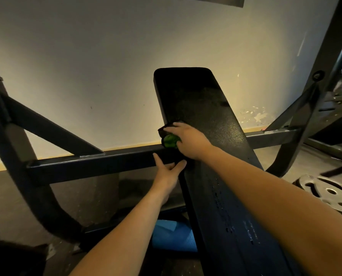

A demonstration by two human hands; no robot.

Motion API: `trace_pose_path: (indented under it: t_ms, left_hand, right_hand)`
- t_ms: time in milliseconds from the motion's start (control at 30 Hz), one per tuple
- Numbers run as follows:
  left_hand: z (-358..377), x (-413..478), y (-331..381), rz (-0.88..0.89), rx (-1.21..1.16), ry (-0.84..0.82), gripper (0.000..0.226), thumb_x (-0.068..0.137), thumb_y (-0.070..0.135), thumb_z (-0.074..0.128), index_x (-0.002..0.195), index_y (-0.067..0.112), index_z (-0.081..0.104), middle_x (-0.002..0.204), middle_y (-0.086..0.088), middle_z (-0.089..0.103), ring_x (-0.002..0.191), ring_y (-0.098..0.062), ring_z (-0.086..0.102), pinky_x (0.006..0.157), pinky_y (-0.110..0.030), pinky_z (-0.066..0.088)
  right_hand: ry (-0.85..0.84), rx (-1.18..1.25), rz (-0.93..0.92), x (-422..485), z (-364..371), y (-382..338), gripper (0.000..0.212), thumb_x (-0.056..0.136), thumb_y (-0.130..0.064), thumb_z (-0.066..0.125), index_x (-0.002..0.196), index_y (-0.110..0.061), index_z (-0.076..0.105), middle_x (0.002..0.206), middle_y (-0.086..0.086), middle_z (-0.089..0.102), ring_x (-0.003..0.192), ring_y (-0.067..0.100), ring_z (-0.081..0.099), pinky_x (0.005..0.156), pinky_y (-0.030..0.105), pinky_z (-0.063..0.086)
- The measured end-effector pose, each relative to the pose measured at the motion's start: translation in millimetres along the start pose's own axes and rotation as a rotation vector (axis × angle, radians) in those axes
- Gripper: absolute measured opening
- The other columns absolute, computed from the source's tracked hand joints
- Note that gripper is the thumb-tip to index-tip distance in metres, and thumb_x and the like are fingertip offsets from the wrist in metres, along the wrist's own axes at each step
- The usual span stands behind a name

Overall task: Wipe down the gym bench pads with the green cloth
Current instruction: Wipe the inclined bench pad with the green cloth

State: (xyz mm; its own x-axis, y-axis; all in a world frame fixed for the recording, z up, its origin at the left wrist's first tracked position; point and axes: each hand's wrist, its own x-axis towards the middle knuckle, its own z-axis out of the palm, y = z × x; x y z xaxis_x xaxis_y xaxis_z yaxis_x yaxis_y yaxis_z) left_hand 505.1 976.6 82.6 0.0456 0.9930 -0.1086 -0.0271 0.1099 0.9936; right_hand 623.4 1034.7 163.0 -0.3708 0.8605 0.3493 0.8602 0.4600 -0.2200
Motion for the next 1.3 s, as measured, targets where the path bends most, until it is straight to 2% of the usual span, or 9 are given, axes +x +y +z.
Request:
trace_pose_path:
  t_ms: [100, 233, 367, 533, 633, 700, 833, 1100, 1300]
  left_hand:
    - [3.5, 0.2, -2.7, -0.005, -0.02, 0.012, 0.113, 0.091, 0.045, 0.071, 0.154, 0.04, -0.023, 0.153, -0.006, 0.045, 0.137, -0.023, 0.046, 0.118, -0.045, 0.032]
    - [9.0, -1.7, -6.7, 0.026, -0.04, 0.036, 0.105, 0.095, 0.039, 0.067, 0.157, 0.036, -0.017, 0.152, -0.007, 0.045, 0.131, -0.018, 0.048, 0.101, -0.031, 0.035]
    - [10.6, -2.5, -8.6, 0.028, -0.024, 0.056, 0.104, 0.096, 0.041, 0.064, 0.155, 0.035, -0.022, 0.147, -0.005, 0.05, 0.132, -0.02, 0.05, 0.101, -0.033, 0.037]
    - [10.9, -1.0, -10.8, 0.028, -0.046, 0.062, 0.106, 0.095, 0.04, 0.066, 0.155, 0.038, -0.021, 0.145, -0.001, 0.054, 0.132, -0.02, 0.052, 0.113, -0.044, 0.039]
    - [9.4, -1.7, -11.7, 0.028, -0.062, 0.041, 0.104, 0.094, 0.038, 0.068, 0.156, 0.041, -0.016, 0.148, -0.004, 0.051, 0.133, -0.021, 0.05, 0.116, -0.048, 0.036]
    - [14.5, -3.7, -12.5, 0.058, -0.059, 0.06, 0.097, 0.097, 0.035, 0.065, 0.158, 0.039, -0.011, 0.151, -0.005, 0.046, 0.137, -0.022, 0.046, 0.111, -0.038, 0.035]
    - [22.4, -4.9, -14.1, 0.103, -0.038, 0.088, 0.09, 0.1, 0.035, 0.061, 0.159, 0.037, -0.006, 0.153, -0.007, 0.042, 0.136, -0.021, 0.045, 0.104, -0.035, 0.039]
    - [25.4, -9.3, -13.7, 0.166, -0.078, 0.101, 0.082, 0.101, 0.019, 0.058, 0.16, 0.037, 0.004, 0.145, -0.003, 0.05, 0.126, -0.016, 0.054, 0.11, -0.046, 0.045]
    - [29.3, -13.4, -12.1, 0.239, 0.005, 0.074, 0.066, 0.106, 0.026, 0.048, 0.155, 0.052, 0.012, 0.152, 0.011, 0.041, 0.133, -0.012, 0.047, 0.107, -0.038, 0.046]
  right_hand:
    - [0.195, 0.113, 0.067, -5.8, 4.9, 24.9, 0.058, 0.09, 0.005, 0.046, 0.142, -0.02, 0.052, 0.152, 0.001, 0.044, 0.147, 0.021, 0.025, 0.122, 0.031, 0.019]
    - [0.337, 0.267, 0.141, -25.0, 22.5, 20.7, 0.046, 0.091, -0.006, 0.055, 0.136, -0.015, 0.059, 0.144, 0.003, 0.053, 0.142, 0.022, 0.033, 0.115, 0.024, 0.016]
    - [0.276, 0.252, 0.041, -37.3, 36.5, -1.7, 0.037, 0.095, -0.027, 0.056, 0.13, -0.018, 0.065, 0.142, -0.002, 0.055, 0.142, 0.017, 0.032, 0.116, 0.026, 0.015]
    - [0.175, 0.139, -0.156, -49.9, 32.0, 19.7, 0.032, 0.098, -0.014, 0.053, 0.128, -0.018, 0.066, 0.142, -0.004, 0.055, 0.144, 0.016, 0.031, 0.12, 0.027, 0.017]
    - [0.262, 0.222, -0.014, -61.7, 15.7, 57.9, 0.034, 0.098, -0.009, 0.053, 0.129, -0.017, 0.064, 0.143, -0.002, 0.055, 0.144, 0.017, 0.032, 0.12, 0.029, 0.017]
    - [0.335, 0.253, 0.108, -68.5, 10.8, 74.2, 0.033, 0.098, -0.009, 0.053, 0.129, -0.018, 0.065, 0.142, -0.002, 0.055, 0.144, 0.017, 0.033, 0.12, 0.03, 0.019]
    - [0.444, 0.381, 0.278, -62.6, 21.0, 50.9, 0.033, 0.096, -0.01, 0.054, 0.126, -0.015, 0.067, 0.139, -0.001, 0.058, 0.142, 0.015, 0.035, 0.112, 0.02, 0.018]
    - [0.162, 0.432, -0.032, -59.7, 35.0, 6.0, 0.035, 0.094, -0.006, 0.053, 0.122, -0.018, 0.07, 0.136, -0.006, 0.06, 0.142, 0.006, 0.034, 0.121, 0.032, 0.02]
    - [0.298, 0.4, 0.13, -73.8, 25.5, 53.8, 0.039, 0.095, -0.005, 0.051, 0.127, -0.02, 0.067, 0.14, -0.007, 0.057, 0.145, 0.01, 0.031, 0.121, 0.028, 0.017]
